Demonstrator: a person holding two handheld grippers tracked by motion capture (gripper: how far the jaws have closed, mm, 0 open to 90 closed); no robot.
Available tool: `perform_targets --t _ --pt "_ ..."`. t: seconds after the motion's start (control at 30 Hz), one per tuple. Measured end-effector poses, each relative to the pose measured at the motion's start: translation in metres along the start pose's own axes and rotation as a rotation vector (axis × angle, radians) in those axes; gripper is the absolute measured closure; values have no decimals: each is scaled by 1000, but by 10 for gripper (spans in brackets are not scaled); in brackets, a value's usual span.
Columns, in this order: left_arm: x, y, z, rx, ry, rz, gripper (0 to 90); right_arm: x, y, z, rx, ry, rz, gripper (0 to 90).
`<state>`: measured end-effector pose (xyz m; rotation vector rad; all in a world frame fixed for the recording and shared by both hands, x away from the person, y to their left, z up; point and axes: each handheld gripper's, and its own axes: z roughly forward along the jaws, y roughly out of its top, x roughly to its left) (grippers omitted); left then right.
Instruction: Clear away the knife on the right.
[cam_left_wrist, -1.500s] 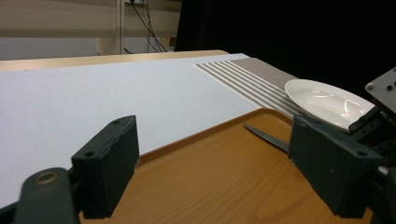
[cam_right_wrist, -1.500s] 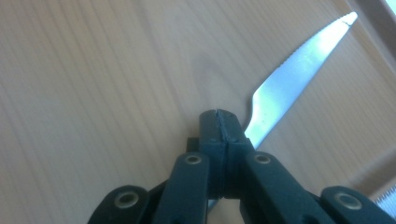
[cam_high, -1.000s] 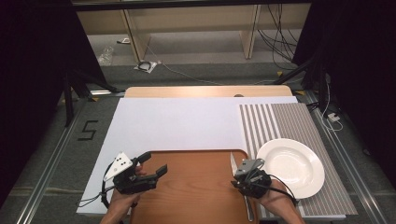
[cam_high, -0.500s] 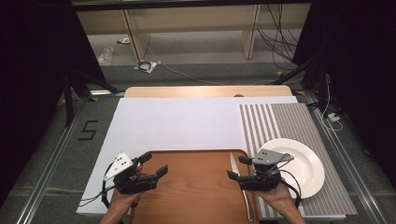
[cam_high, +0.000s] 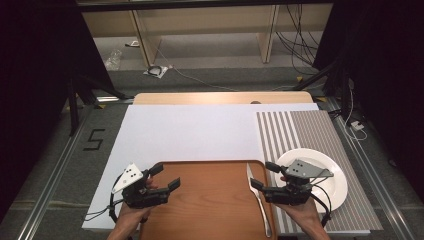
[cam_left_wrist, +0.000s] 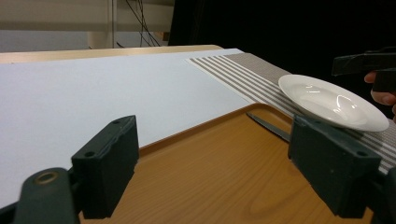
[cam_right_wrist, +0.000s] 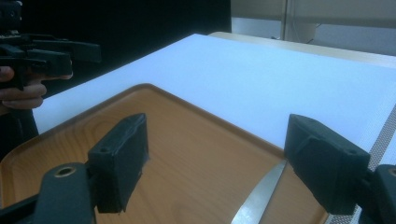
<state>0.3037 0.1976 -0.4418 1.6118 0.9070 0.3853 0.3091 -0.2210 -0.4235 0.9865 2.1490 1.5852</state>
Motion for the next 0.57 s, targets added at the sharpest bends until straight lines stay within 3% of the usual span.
perform_targets --t 0.57 --pt "0 0 1 3 0 5 163 0 -1 -1 -16 -5 -12 215"
